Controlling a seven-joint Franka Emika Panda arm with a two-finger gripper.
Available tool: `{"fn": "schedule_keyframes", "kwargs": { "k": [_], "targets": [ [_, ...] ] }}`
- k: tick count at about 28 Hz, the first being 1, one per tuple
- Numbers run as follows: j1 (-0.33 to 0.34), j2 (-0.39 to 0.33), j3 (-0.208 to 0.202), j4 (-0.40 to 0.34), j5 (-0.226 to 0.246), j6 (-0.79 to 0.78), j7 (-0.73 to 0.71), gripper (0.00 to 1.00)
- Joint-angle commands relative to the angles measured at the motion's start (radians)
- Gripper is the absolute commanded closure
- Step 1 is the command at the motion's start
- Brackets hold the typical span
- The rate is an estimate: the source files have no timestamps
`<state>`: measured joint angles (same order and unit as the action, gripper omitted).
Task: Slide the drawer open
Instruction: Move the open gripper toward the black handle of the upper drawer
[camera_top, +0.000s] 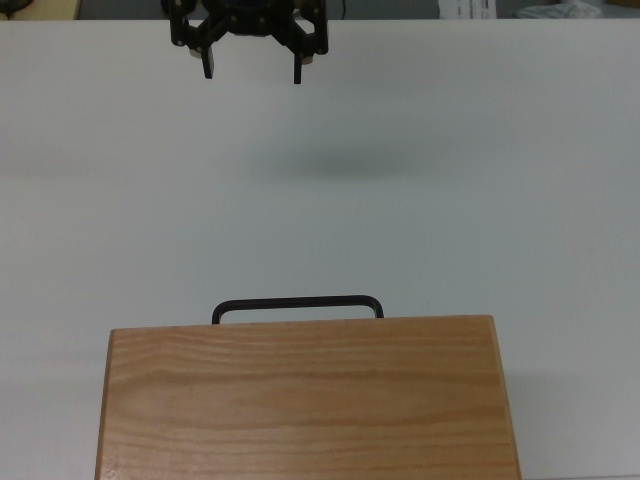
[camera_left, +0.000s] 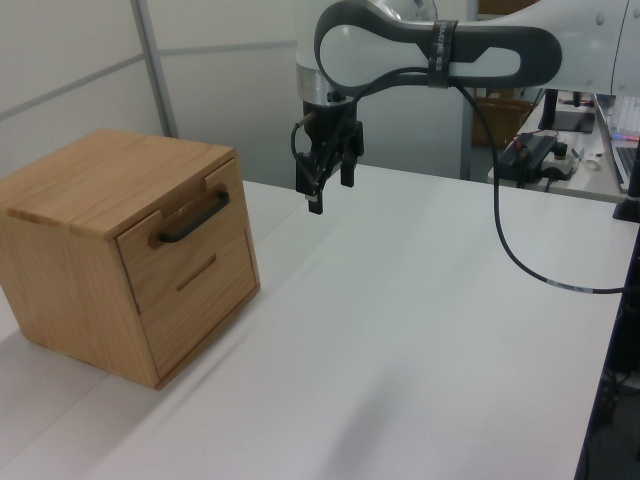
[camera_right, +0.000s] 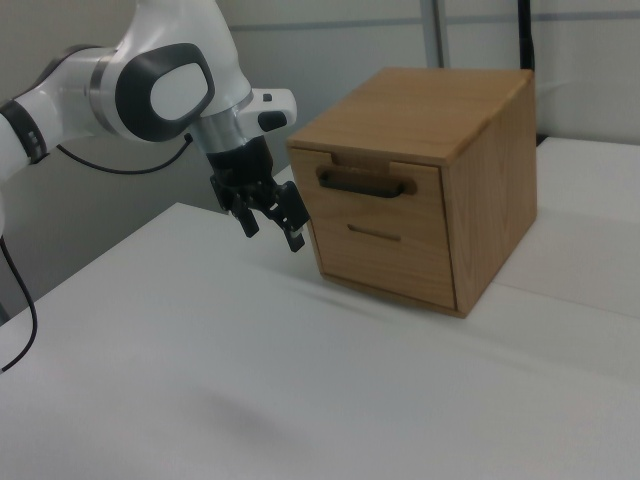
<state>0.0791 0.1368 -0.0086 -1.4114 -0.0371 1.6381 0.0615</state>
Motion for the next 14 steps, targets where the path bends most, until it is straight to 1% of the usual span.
{"fn": "schedule_keyframes", "kwargs": {
  "k": [1, 11, 14],
  "targets": [
    [0.001, -0.023, -0.005, -0.024, 0.009, -0.012, -0.029, 0.0],
    [0.005, -0.01, 0.001, -0.029, 0.011, -0.001, -0.011, 0.0],
    [0.007, 0.0, 0.002, -0.028, 0.016, 0.008, 0.027, 0.0]
  ]
}}
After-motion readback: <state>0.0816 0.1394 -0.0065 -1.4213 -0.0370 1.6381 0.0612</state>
